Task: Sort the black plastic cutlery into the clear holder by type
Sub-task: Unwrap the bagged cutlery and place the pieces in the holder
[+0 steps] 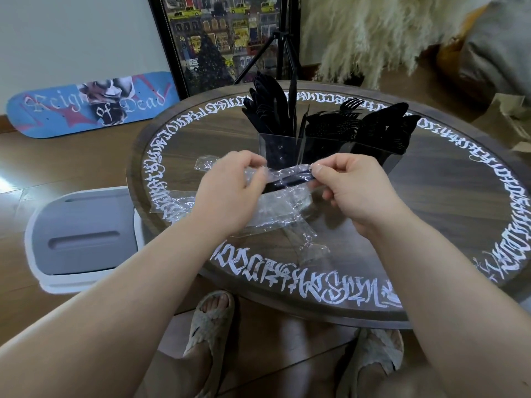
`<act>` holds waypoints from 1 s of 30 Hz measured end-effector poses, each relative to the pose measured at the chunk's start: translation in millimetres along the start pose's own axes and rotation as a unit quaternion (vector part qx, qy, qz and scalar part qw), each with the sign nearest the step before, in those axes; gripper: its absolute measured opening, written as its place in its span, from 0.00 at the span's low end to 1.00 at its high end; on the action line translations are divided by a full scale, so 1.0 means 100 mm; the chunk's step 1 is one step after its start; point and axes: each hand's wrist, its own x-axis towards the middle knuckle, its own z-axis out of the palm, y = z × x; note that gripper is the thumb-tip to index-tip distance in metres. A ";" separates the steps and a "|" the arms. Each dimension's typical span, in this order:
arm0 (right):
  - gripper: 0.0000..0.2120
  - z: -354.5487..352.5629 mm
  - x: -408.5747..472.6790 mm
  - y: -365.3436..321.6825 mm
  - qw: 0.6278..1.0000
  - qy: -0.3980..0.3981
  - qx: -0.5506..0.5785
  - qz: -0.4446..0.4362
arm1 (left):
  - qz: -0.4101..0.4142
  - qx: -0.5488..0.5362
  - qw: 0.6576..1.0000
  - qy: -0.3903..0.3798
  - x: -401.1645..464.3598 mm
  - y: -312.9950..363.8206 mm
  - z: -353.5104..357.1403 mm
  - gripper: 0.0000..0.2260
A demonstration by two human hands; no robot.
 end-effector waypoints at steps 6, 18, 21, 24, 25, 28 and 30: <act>0.09 -0.05 0.05 0.02 0.998 0.057 0.027 0.006 | -0.112 0.061 0.992 -0.023 0.08 -0.16 -0.03 0.18; 0.09 -0.10 0.03 0.01 0.998 0.048 0.040 0.030 | -0.103 0.050 0.993 0.022 0.14 -0.24 -0.06 0.08; 0.09 -0.11 0.04 0.01 0.996 0.050 0.063 0.031 | -0.102 0.041 0.994 0.028 0.15 -0.25 -0.05 0.08; 0.09 -0.12 0.03 0.01 0.996 0.049 0.069 0.029 | -0.099 0.046 0.994 0.028 0.15 -0.25 -0.03 0.09; 0.09 -0.12 0.03 0.00 0.996 0.047 0.068 0.029 | -0.098 0.051 0.993 0.028 0.15 -0.25 -0.03 0.09; 0.09 -0.13 0.03 0.00 0.996 0.043 0.067 0.029 | -0.097 0.063 0.993 0.030 0.15 -0.26 -0.03 0.10; 0.09 -0.15 0.03 0.00 0.996 0.041 0.067 0.030 | -0.103 0.062 0.992 0.030 0.14 -0.26 -0.04 0.12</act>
